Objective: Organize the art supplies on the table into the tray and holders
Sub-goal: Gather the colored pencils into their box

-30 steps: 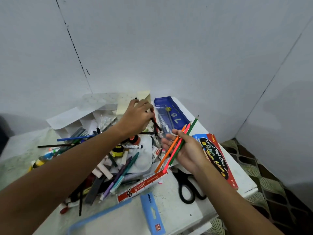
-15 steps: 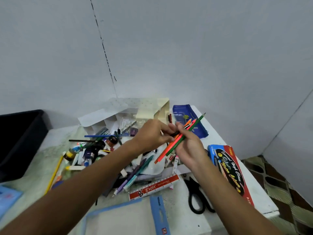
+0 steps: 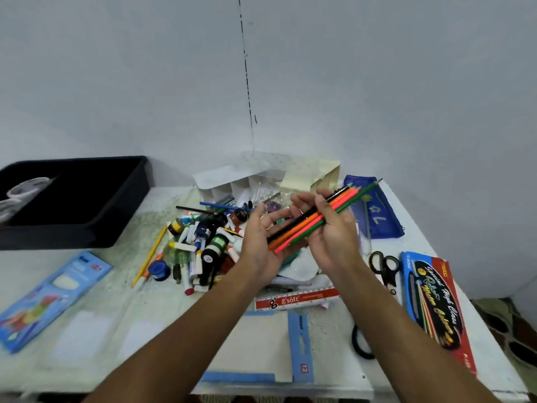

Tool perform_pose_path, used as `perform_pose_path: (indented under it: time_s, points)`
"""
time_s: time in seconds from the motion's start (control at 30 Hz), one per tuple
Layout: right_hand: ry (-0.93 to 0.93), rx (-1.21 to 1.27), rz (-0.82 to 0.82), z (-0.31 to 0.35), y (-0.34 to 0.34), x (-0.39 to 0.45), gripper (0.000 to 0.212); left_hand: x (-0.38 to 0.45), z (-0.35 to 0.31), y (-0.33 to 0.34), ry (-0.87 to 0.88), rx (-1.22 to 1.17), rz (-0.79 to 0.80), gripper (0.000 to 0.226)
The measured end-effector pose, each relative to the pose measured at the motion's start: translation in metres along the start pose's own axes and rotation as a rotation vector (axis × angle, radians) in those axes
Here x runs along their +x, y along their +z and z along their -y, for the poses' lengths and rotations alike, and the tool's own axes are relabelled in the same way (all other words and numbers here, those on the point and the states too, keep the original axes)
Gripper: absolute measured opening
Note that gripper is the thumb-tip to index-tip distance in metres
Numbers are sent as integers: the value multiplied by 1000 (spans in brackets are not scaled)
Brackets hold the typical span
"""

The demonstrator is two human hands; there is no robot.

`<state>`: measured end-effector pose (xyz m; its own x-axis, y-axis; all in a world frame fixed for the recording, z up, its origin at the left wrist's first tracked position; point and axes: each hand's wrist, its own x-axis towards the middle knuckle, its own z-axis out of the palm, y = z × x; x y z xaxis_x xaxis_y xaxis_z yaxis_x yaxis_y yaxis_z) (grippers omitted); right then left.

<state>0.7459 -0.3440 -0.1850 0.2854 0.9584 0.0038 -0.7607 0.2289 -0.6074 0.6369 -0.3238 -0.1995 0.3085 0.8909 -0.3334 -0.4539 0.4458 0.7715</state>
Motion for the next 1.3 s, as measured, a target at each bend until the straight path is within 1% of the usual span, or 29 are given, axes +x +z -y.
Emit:
perform_pose_path:
  time_s: [0.1, 0.23, 0.3, 0.37, 0.43, 0.5, 0.63, 0.8, 0.93, 1.07, 1.17, 1.2, 1.23, 1.27, 1.3]
  points:
    - [24, -2, 11, -11, 7, -1, 11, -5, -5, -2, 16, -4, -57, 58]
    - [57, -90, 13, -32, 17, -9, 12, -13, -5, -11, 38, -46, -70, 54]
    - [71, -125, 27, -43, 20, -15, 13, -16, -5, -15, 24, -117, -52, 53]
    - [79, -125, 61, -46, 22, -18, 14, -17, -6, -23, 23, -158, -30, 62]
    - [97, -113, 99, -44, 23, -19, 15, -20, -8, -32, 23, -140, 22, 67]
    - [111, -104, 150, -39, 26, -19, 15, -24, -11, -41, 28, -39, 52, 62]
    - [142, -142, 252, -29, 31, -16, 15, -37, -16, -59, 25, 343, 85, 37]
    - [246, -234, 333, -38, 37, -20, 14, -54, -31, -76, 79, 571, 221, 36]
    - [244, -271, 379, -48, 47, -28, 12, -60, -40, -88, 73, 676, 292, 28]
    - [280, -325, 389, -60, 54, -32, 10, -65, -44, -101, 18, 748, 368, 27]
    - [336, -430, 354, -66, 53, -31, 10, -70, -50, -114, -22, 756, 396, 27]
    - [354, -458, 330, -65, 53, -31, 19, -71, -53, -121, -34, 771, 412, 27]
    - [358, -483, 292, -64, 54, -30, 36, -74, -57, -127, -48, 795, 426, 27]
    - [349, -512, 242, -61, 55, -28, 58, -75, -61, -133, -60, 824, 430, 28]
    - [319, -555, 189, -57, 58, -27, 77, -78, -65, -141, -73, 854, 428, 28]
